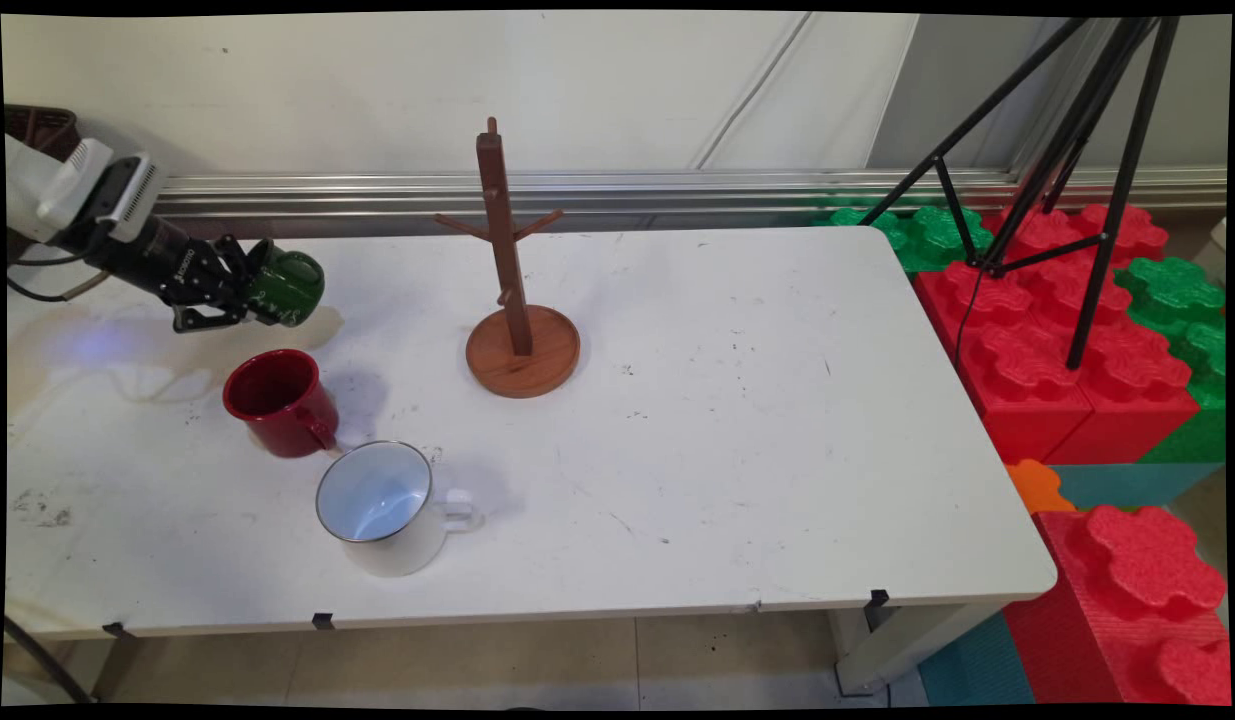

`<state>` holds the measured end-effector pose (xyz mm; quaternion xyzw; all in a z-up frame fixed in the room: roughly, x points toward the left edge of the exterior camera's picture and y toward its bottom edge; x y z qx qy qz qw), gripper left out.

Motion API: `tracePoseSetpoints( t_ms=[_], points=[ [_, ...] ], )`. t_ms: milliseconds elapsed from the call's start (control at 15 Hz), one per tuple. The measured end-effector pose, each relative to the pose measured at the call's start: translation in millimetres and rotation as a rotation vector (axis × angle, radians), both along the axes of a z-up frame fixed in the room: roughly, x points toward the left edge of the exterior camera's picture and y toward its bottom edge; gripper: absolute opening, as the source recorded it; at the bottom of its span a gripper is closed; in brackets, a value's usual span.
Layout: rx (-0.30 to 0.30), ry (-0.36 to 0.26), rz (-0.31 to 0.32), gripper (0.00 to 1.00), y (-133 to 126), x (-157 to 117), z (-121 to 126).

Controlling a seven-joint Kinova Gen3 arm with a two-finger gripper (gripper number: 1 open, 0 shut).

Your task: Place the picked object on the table

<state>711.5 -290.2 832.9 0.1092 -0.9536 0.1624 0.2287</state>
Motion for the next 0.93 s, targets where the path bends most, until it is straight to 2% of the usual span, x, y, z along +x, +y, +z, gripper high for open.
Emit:
tracePoseSetpoints(
  t_ms=[933],
  points=[
    [0.021,-0.123,-0.092,0.00,-2.8,0.2,-24.1]
  ],
)
